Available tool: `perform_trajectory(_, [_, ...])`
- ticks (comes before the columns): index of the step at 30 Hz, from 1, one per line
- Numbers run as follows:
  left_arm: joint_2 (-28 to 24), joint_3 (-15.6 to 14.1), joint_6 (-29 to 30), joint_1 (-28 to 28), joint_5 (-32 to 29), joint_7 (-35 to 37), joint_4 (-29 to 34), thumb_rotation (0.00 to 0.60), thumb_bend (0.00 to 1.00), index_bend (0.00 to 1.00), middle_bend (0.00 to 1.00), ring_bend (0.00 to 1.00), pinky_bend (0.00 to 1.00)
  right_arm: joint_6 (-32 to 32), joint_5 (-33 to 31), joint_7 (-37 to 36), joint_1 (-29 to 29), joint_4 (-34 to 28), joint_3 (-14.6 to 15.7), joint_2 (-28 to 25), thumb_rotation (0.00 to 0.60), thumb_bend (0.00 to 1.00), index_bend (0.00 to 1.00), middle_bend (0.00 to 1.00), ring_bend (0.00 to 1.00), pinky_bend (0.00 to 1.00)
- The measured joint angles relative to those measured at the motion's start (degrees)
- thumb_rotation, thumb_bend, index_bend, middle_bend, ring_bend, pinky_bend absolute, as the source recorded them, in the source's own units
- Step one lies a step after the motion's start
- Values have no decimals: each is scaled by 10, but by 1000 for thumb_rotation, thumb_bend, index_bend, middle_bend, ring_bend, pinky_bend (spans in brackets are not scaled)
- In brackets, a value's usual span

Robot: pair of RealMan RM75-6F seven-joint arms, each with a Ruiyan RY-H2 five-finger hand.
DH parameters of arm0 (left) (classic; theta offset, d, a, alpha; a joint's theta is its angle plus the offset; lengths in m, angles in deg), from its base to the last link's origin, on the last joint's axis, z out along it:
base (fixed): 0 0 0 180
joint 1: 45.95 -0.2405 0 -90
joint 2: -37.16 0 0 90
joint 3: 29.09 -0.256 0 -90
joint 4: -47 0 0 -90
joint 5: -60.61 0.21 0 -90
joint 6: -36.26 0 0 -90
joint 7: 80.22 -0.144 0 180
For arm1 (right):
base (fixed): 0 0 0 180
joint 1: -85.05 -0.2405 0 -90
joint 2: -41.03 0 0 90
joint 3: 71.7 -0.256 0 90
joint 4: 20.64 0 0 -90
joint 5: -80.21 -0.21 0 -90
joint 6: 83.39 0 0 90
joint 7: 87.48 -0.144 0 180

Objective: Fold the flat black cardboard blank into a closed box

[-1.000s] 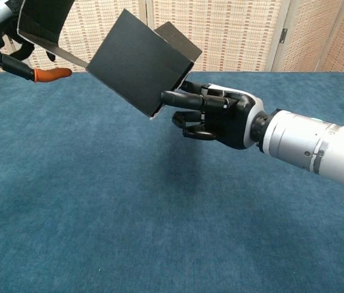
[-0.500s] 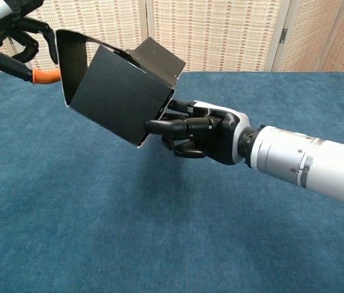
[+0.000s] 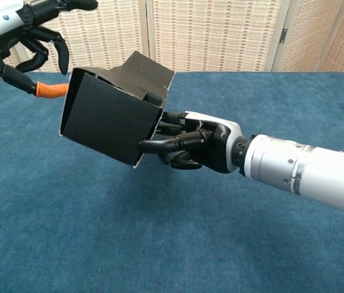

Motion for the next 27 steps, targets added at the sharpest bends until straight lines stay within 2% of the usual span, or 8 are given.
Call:
perform_trajectory(8, [38,-24,26,12,48,-5,-97,600,255,395,333,598,912,21,-12,50,-12,21,2,11,600,371,444,529,678,1000])
perform_trajectory(17, [131,-58,67,16,83,29,-265,600,257,430,371,607,909,40,-37,111,-22,67,-1,44,600,370,444,529,678,1000])
perform_trajectory(27, [222,-90,78,14,85,73,-426,600,256,430,381,607,898,53,-50,168,-32,138,-6,92,600,370,444,530,678,1000])
